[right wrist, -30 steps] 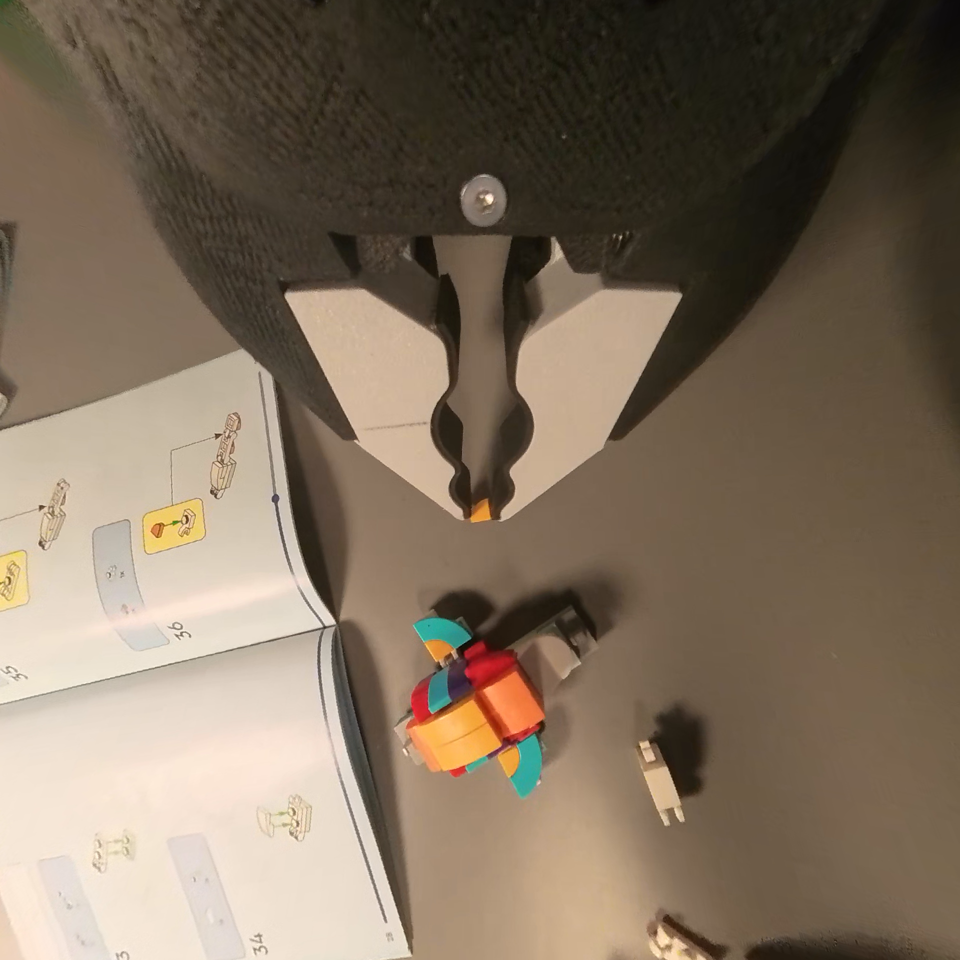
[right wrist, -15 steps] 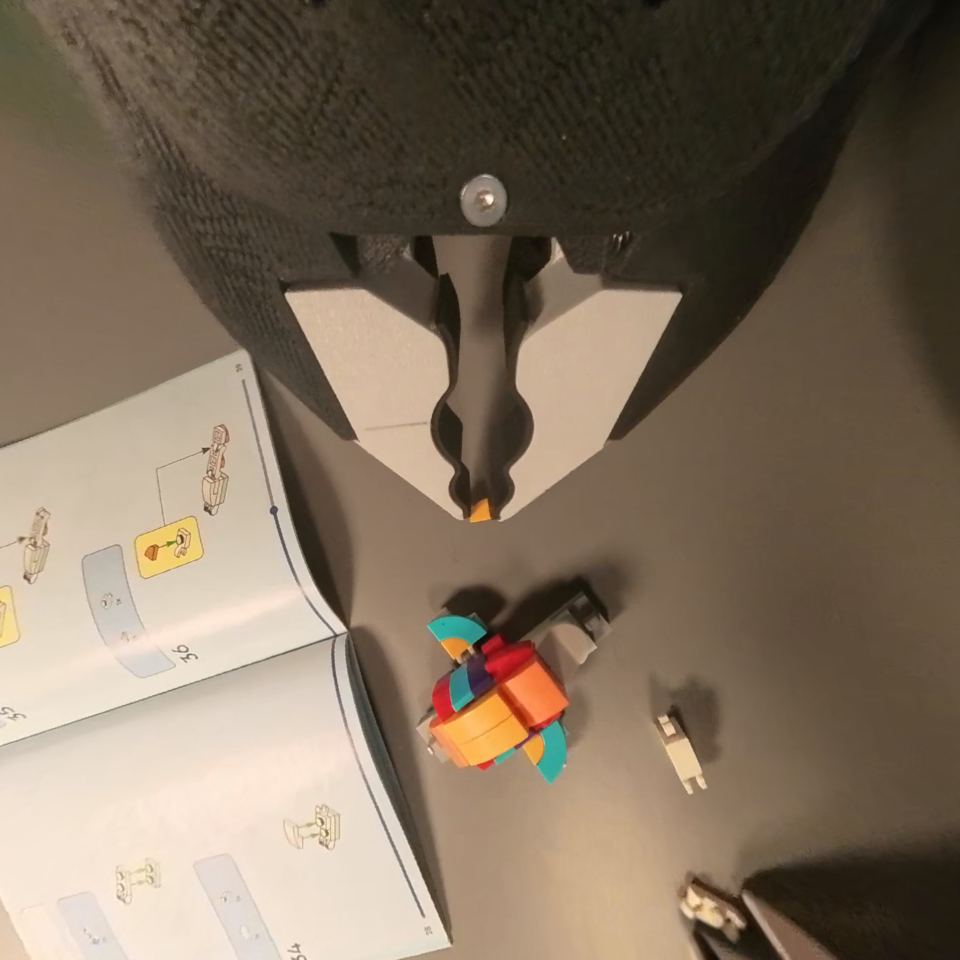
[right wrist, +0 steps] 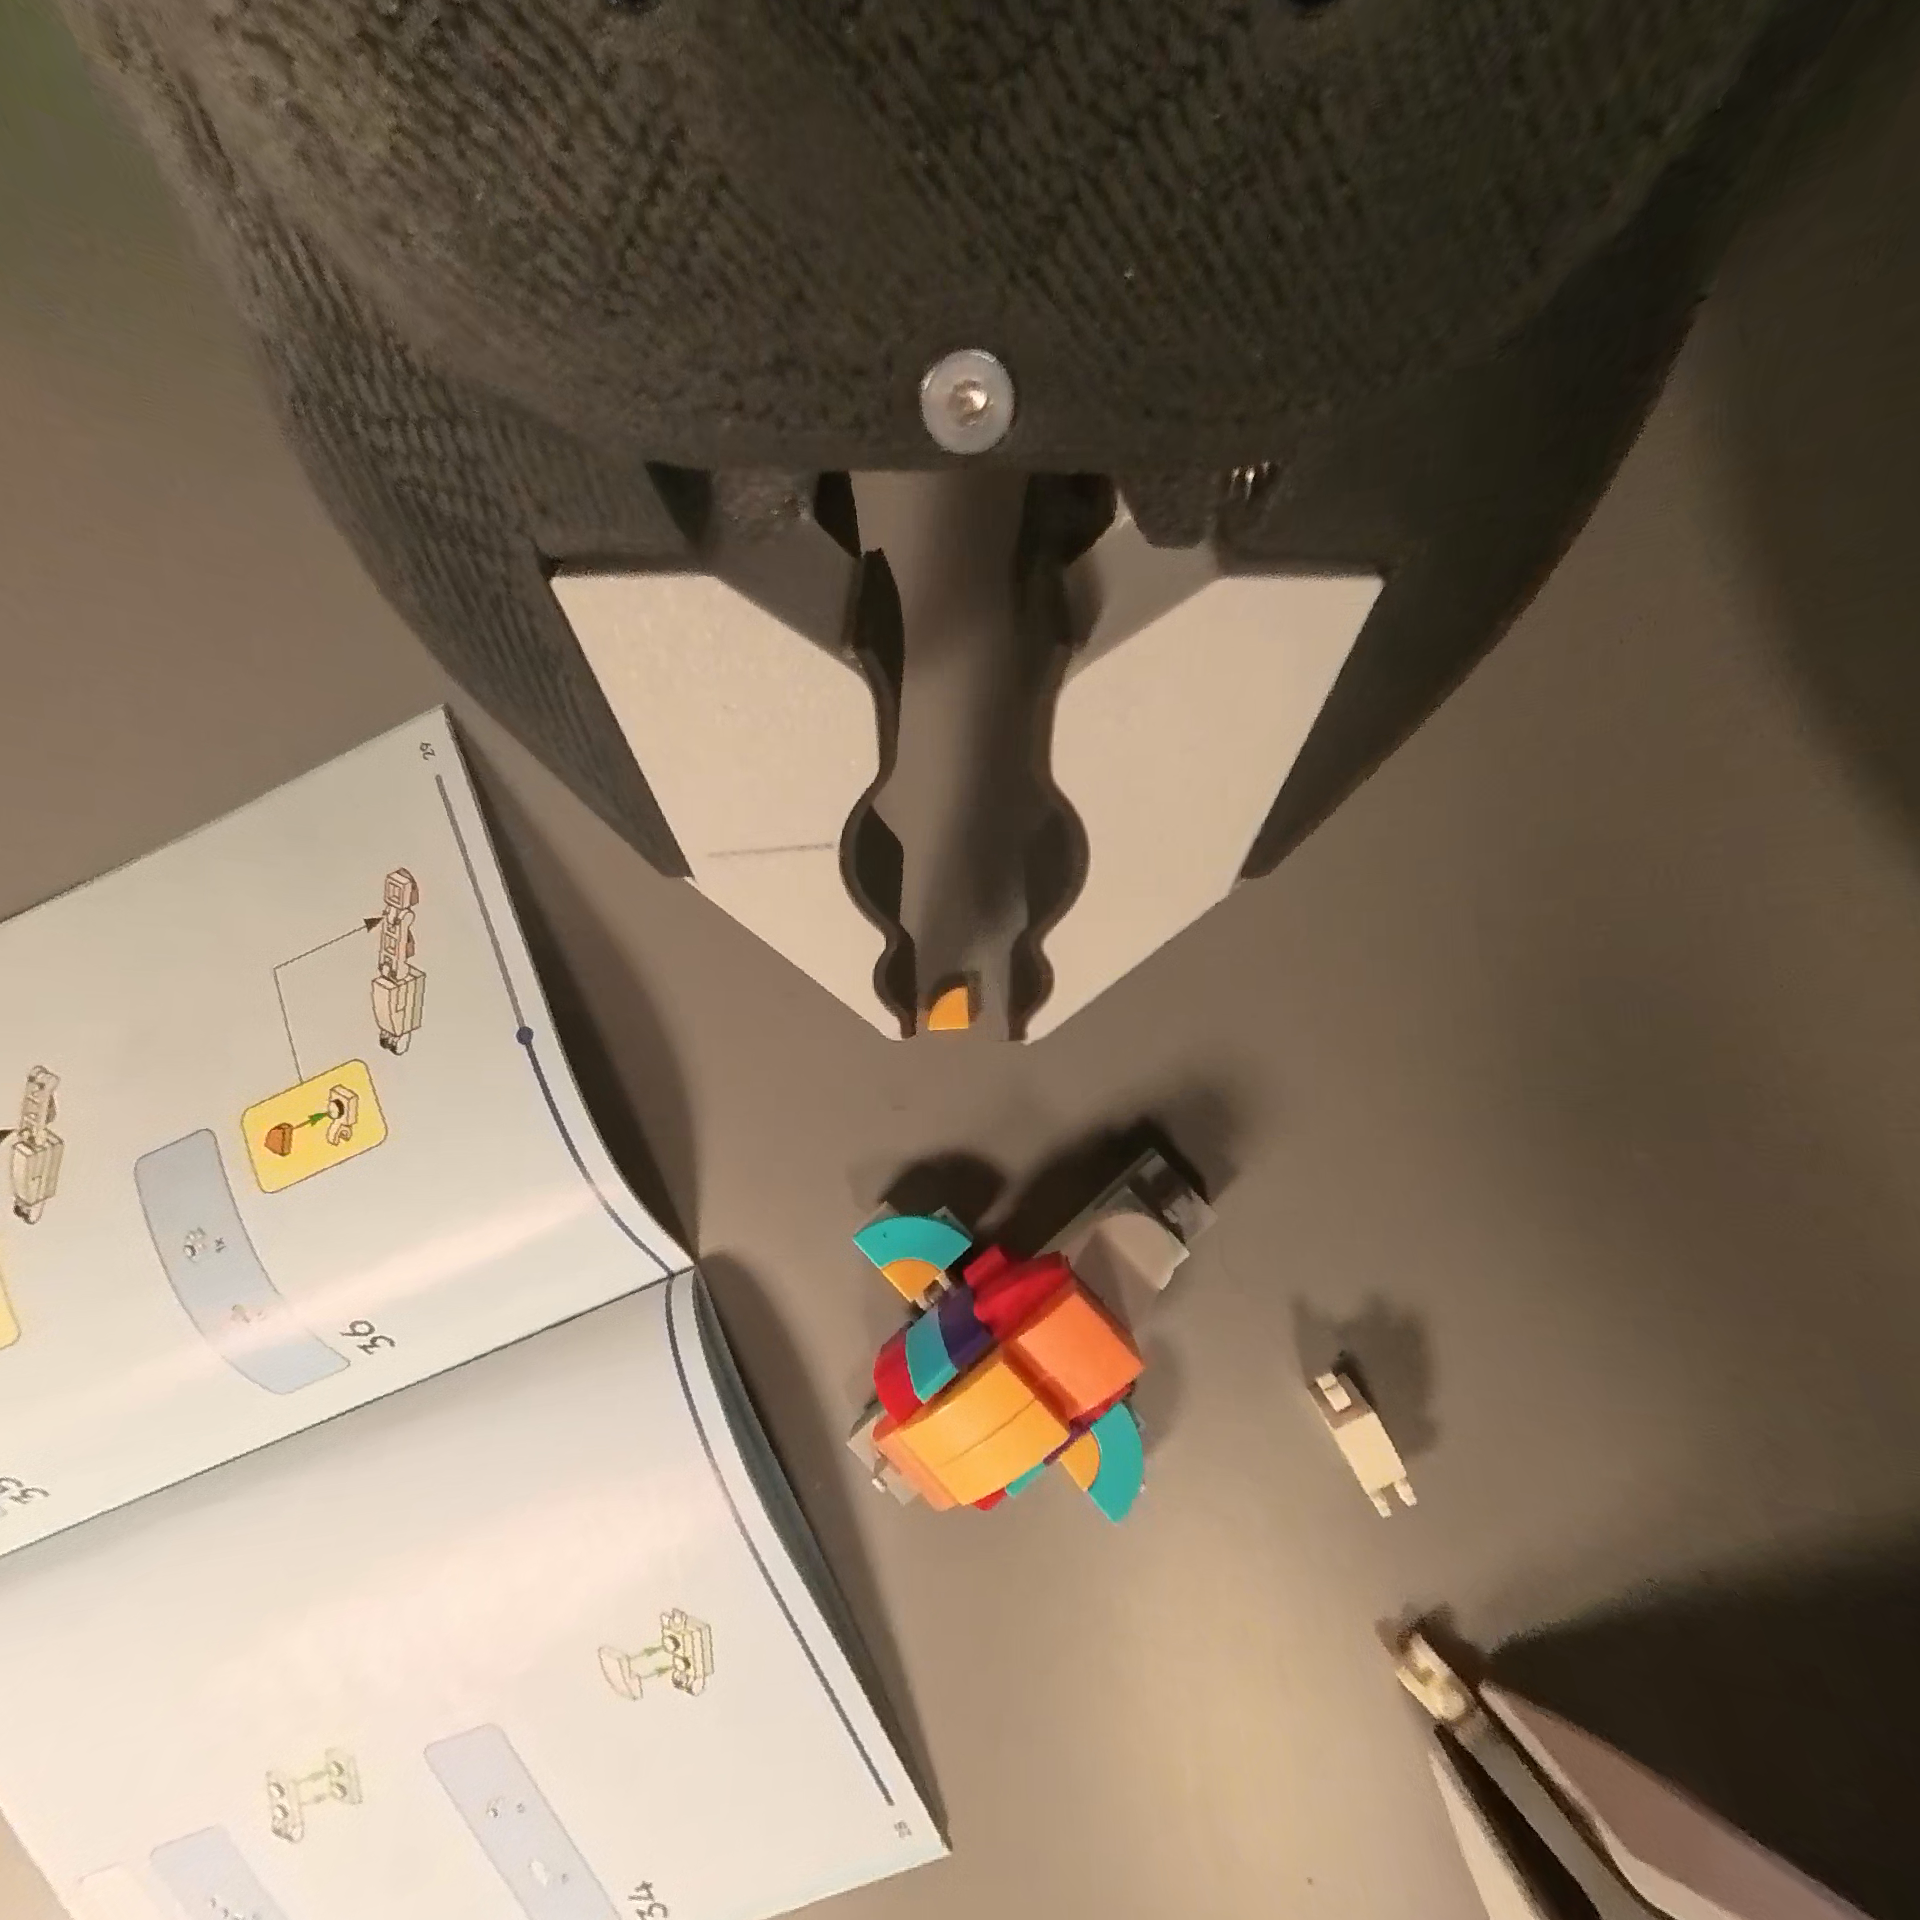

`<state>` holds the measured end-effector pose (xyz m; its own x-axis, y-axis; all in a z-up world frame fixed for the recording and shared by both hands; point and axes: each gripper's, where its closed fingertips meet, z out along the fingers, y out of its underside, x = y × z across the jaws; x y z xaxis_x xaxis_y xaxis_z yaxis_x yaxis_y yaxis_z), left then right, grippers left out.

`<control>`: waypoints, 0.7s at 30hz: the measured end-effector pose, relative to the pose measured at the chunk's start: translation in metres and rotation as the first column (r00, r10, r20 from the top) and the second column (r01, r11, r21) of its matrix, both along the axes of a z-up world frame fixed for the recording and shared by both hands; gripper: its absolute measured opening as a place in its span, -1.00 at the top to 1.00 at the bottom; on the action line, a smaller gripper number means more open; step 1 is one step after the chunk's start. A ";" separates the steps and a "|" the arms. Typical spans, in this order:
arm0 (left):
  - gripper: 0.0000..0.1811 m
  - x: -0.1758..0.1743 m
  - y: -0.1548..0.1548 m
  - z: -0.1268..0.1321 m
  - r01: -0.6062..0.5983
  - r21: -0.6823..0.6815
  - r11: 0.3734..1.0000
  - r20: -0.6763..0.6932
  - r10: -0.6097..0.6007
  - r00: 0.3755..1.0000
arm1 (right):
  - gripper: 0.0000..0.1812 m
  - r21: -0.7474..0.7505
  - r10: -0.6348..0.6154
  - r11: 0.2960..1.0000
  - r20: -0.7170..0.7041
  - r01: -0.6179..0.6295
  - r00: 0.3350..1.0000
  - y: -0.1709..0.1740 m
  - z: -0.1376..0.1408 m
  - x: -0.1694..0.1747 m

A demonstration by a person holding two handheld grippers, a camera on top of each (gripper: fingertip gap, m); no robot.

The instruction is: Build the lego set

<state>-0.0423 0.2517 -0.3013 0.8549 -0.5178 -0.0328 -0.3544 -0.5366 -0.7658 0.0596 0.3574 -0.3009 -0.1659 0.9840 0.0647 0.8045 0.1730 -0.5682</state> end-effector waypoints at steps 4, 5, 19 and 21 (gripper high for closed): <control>0.94 0.001 0.001 0.002 -0.006 0.013 1.000 -0.017 0.006 1.000 | 0.79 -0.031 0.008 0.999 -0.003 -0.008 1.000 -0.003 0.000 0.004; 0.94 0.001 0.002 0.003 -0.006 0.016 1.000 -0.017 0.006 1.000 | 0.79 -0.040 0.008 0.999 -0.003 -0.008 1.000 -0.004 0.000 0.005; 0.94 0.006 0.010 0.025 0.042 0.061 0.997 -0.033 -0.040 0.999 | 0.80 -0.130 0.000 0.991 -0.104 -0.014 0.995 -0.004 0.005 0.004; 0.94 0.006 0.011 0.027 0.043 0.065 0.997 -0.032 -0.041 0.999 | 0.82 -0.128 -0.012 0.992 -0.110 -0.002 0.994 -0.002 0.005 0.003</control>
